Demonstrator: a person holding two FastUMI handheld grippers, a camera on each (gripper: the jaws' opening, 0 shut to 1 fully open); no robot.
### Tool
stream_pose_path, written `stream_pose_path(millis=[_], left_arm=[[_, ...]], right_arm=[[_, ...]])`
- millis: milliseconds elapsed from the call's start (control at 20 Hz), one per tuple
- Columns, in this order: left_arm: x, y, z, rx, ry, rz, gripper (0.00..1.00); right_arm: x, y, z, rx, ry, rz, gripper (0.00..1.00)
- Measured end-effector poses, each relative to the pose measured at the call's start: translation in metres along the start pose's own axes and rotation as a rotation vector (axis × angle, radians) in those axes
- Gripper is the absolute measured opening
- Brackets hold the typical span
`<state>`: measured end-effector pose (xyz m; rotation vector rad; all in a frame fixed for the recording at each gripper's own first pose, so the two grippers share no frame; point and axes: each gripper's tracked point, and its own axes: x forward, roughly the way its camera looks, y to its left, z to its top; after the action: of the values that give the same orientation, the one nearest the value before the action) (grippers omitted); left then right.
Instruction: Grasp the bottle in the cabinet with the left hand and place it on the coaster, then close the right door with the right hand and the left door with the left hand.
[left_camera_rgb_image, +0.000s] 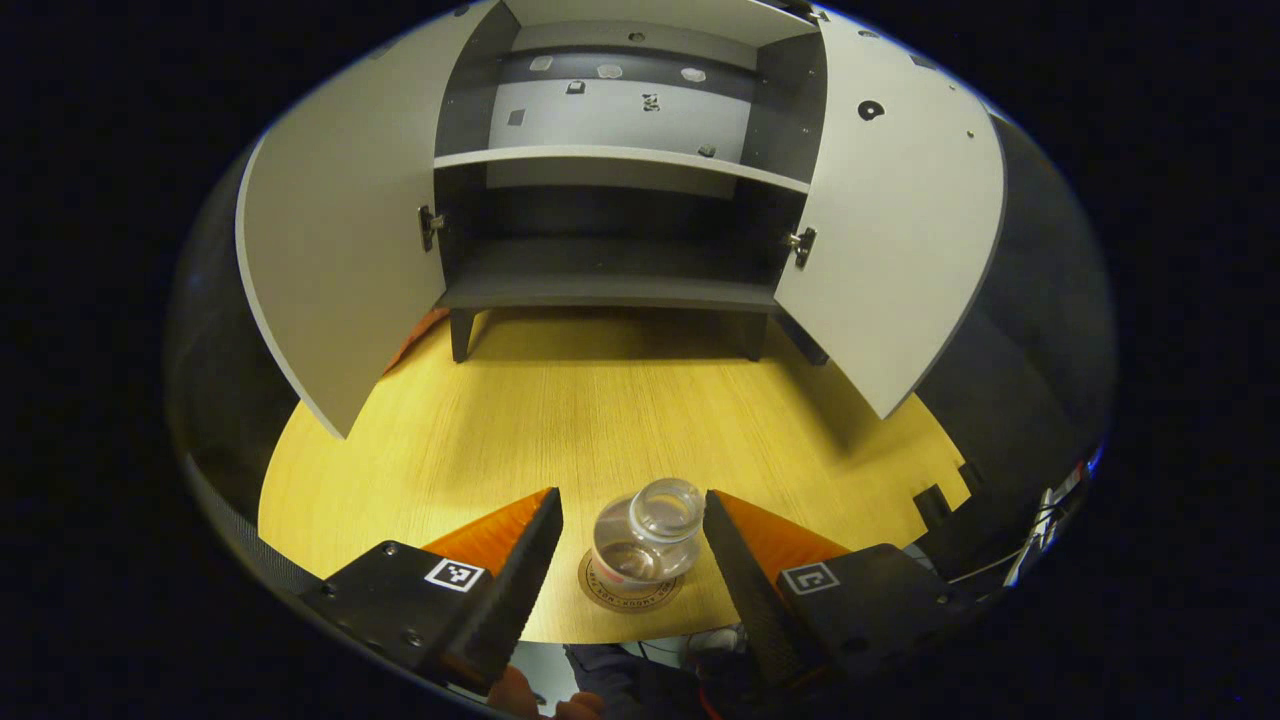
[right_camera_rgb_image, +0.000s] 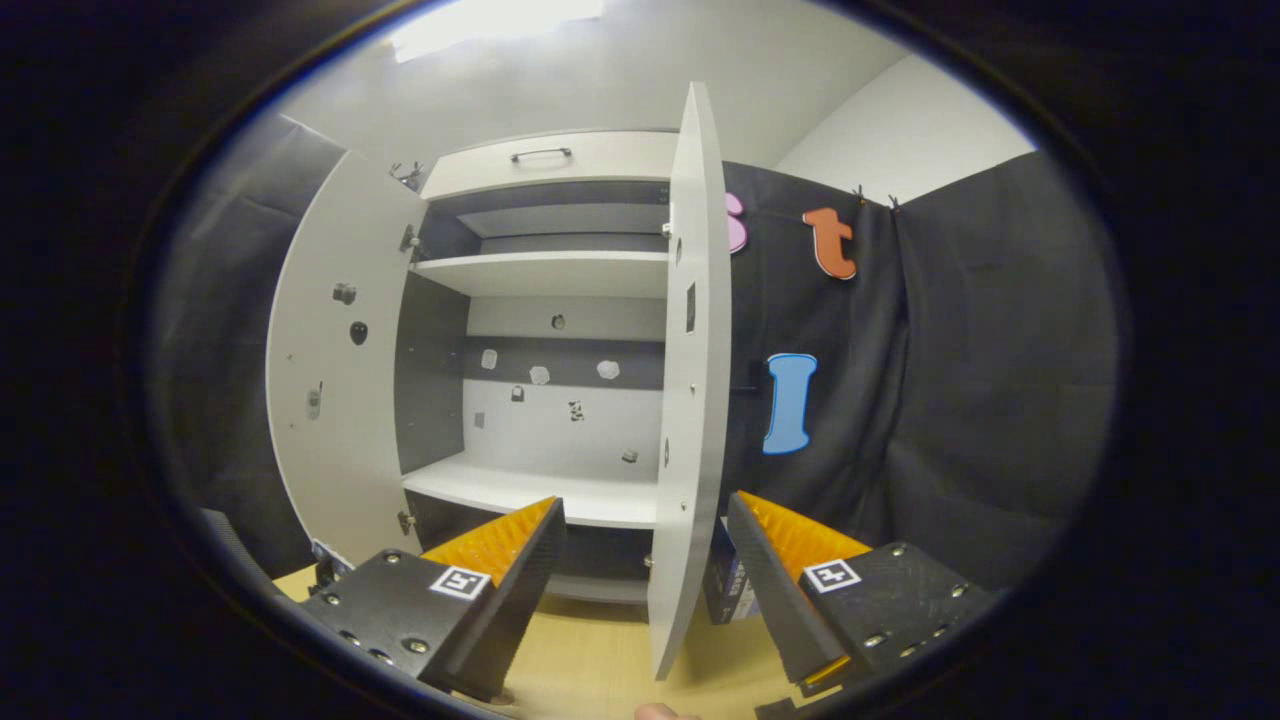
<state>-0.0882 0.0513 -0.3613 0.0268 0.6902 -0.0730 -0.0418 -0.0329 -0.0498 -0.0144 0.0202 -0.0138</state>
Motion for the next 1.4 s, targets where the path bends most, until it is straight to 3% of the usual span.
stream_pose_path(millis=[300, 450, 700, 750, 800, 1150, 1200, 1250, 1400], left_arm=[[-0.032, -0.006, 0.063, -0.064, -0.132, -0.010, 0.92], [-0.054, -0.003, 0.112, -0.052, -0.237, 0.013, 0.92], [-0.100, 0.000, 0.198, -0.023, -0.430, 0.046, 0.92], [-0.110, 0.001, 0.213, -0.020, -0.463, 0.057, 0.92], [-0.122, 0.004, 0.226, -0.020, -0.492, 0.068, 0.91], [-0.181, 0.025, 0.282, -0.041, -0.662, 0.168, 0.92], [-0.187, 0.030, 0.286, -0.039, -0.680, 0.187, 0.92], [-0.192, 0.034, 0.287, -0.038, -0.690, 0.200, 0.92], [-0.202, 0.043, 0.289, -0.052, -0.703, 0.226, 0.93]], right_arm=[[0.002, -0.001, 0.003, -0.005, -0.007, -0.001, 0.98], [0.004, -0.007, 0.006, -0.012, -0.016, -0.019, 0.94], [0.009, -0.027, 0.015, -0.033, -0.044, -0.069, 0.94], [0.009, -0.033, 0.018, -0.040, -0.053, -0.082, 0.98], [0.010, -0.039, 0.020, -0.047, -0.063, -0.097, 0.94], [0.013, -0.085, 0.051, -0.075, -0.156, -0.223, 0.94], [0.014, -0.090, 0.056, -0.077, -0.177, -0.240, 0.94], [0.016, -0.093, 0.059, -0.082, -0.186, -0.255, 1.00], [0.026, -0.105, 0.057, -0.097, -0.177, -0.282, 0.98]])
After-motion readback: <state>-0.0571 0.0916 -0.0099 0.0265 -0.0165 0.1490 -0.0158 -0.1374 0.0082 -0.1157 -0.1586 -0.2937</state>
